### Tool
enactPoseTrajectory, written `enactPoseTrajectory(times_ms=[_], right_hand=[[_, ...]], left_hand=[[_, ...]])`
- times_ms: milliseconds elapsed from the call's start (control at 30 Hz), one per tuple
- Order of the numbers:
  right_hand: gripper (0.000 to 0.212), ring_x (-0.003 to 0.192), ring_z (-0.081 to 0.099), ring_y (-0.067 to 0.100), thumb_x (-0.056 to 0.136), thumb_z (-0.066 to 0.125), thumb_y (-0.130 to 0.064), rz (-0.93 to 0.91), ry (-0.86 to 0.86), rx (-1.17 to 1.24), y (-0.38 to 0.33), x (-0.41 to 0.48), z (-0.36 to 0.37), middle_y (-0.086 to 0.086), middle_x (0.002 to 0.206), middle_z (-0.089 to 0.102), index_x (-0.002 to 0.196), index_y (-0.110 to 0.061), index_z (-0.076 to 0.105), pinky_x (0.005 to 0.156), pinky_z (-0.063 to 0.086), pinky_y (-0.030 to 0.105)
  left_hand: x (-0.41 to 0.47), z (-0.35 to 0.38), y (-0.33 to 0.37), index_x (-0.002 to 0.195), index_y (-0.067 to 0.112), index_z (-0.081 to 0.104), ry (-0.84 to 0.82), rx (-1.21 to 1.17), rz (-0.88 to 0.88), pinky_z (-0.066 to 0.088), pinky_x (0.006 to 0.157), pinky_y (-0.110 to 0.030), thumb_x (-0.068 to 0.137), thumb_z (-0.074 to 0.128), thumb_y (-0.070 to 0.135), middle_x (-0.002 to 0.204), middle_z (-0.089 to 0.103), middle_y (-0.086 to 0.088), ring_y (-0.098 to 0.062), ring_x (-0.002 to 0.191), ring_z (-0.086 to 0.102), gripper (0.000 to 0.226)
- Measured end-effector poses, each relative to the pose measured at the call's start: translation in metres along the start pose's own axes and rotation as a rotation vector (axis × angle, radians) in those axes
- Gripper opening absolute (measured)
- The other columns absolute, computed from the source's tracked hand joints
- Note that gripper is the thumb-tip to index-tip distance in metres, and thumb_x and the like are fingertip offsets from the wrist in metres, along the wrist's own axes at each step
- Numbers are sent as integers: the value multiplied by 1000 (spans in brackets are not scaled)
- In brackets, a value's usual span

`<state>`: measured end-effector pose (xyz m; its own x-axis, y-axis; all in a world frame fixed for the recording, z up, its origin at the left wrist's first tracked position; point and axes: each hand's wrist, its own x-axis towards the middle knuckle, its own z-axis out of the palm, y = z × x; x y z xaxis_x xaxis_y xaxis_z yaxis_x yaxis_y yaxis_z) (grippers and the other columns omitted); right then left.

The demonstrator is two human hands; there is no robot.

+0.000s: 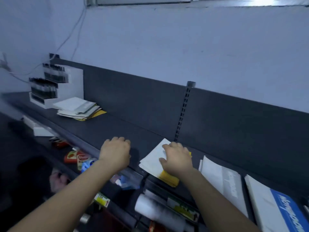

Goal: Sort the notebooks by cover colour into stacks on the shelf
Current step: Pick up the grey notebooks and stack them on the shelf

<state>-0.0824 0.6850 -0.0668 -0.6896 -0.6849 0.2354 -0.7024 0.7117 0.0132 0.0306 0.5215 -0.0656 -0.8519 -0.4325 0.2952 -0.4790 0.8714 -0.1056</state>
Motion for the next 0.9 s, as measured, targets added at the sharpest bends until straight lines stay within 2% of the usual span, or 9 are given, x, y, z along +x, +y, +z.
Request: enactPoseTrajectory(times_ms=[100,267,467,900], right_hand=[[44,123,43,28,93,50,-40,-60,1,-4,-50,29,5,7,129,51,131,-18,49,100,34,40],[46,124,42,26,93,51,-42,-116,-10,8,-128,75,16,7,131,50,132,-18,48,100,34,40],[46,123,43,26,92,51,-43,-158,-28,34,-207,123,30,7,130,51,132,-18,48,100,35,40],[48,123,42,25,93,50,-44,-219,-54,59,-289,246,66,6,131,50,133,-18,47,100,35,39]], left_hand=[[2,7,-55,121,17,52,7,22,-50,41,94,-34,91,53,40,125,54,-2,-23,121,49,38],[9,18,-141,120,16,53,-6,34,-101,41,93,-36,90,50,29,122,55,-3,-24,118,50,32],[21,30,-223,120,15,53,-17,41,-158,41,93,-37,91,51,31,121,56,-5,-25,118,50,33],[96,75,-327,116,14,54,-42,29,-242,40,90,-36,90,50,28,119,56,-4,-25,115,50,30]])
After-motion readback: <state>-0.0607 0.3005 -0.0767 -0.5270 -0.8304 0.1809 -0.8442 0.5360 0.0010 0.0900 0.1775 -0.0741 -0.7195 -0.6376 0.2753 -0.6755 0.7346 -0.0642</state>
